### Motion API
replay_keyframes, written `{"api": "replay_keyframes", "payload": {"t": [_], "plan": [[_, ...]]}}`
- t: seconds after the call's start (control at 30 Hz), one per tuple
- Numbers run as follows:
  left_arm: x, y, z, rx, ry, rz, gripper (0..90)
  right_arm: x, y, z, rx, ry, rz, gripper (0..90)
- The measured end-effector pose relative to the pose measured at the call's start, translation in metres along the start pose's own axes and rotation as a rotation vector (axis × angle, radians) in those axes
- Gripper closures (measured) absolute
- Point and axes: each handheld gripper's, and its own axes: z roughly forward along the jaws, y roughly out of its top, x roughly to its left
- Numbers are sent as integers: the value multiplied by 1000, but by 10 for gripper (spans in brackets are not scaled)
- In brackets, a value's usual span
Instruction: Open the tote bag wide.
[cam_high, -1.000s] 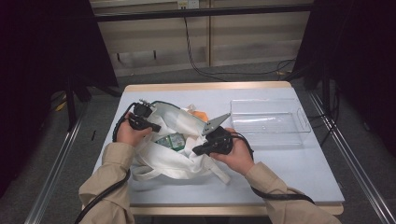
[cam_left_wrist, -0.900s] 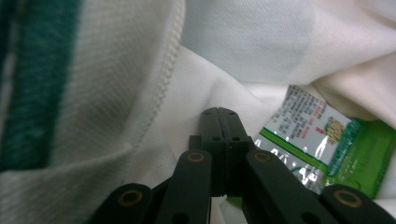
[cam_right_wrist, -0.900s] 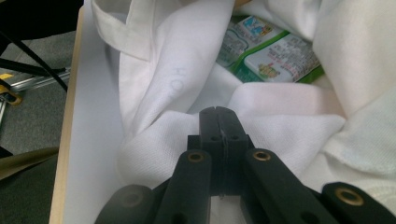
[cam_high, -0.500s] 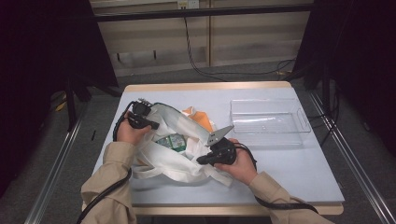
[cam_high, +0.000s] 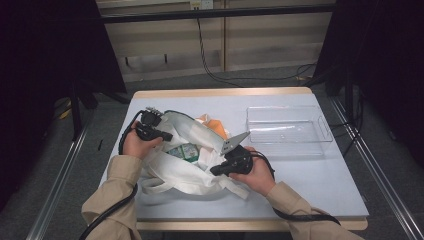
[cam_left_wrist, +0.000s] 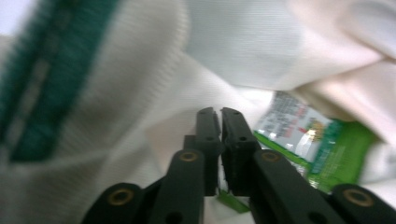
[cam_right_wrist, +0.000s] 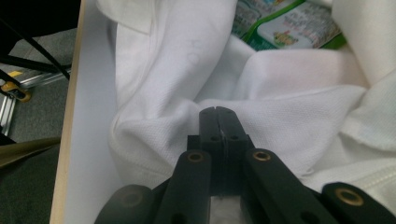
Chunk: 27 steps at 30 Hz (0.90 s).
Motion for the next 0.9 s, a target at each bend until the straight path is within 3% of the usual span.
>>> {"api": "replay_keyframes", "payload": {"t": [0.07, 0.13, 0.17, 0.23, 0.3, 0.37, 0.5, 0.53, 0.57, 0.7, 0.73, 0.77, 0.8, 0.83, 0.9], "plan": [[-3, -1, -1, -4, -6, 15, 812, 0, 5, -3, -8, 2, -3, 900], [-9, -4, 0, -38, -18, -9, 809, 0, 7, -4, -11, -2, 2, 900], [-8, -5, -2, -18, -23, 24, 792, -1, 9, -5, -15, -3, -5, 900], [-14, -8, -2, -40, -21, 5, 779, -2, 13, -6, -23, -3, 7, 900], [-16, -9, -4, -28, -20, 41, 781, -3, 15, -7, -32, -2, -1, 899], [-20, -10, -7, -25, -33, 61, 812, -5, 17, -8, -41, -4, 6, 897], [-32, -12, -6, -46, -57, 37, 855, -10, 26, -11, -52, -12, 4, 894], [-33, -12, -6, -28, -51, 68, 865, -12, 29, -12, -53, -18, 3, 894], [-36, -14, -4, -42, -53, 51, 871, -13, 32, -12, -54, -23, 2, 894], [-40, -20, -1, -10, -60, 95, 889, -20, 42, -12, -53, -37, -12, 884], [-43, -23, 2, -43, -55, 53, 895, -21, 44, -11, -52, -42, -8, 875], [-40, -24, 1, -6, -51, 93, 898, -24, 46, -11, -51, -44, -4, 874], [-43, -27, 4, -40, -60, 43, 900, -26, 48, -10, -47, -45, -5, 874], [-40, -28, 3, -15, -65, 74, 900, -29, 49, -9, -42, -50, -5, 880], [-40, -32, 4, -25, -79, 66, 900, -32, 51, -7, -36, -51, -11, 889]]}}
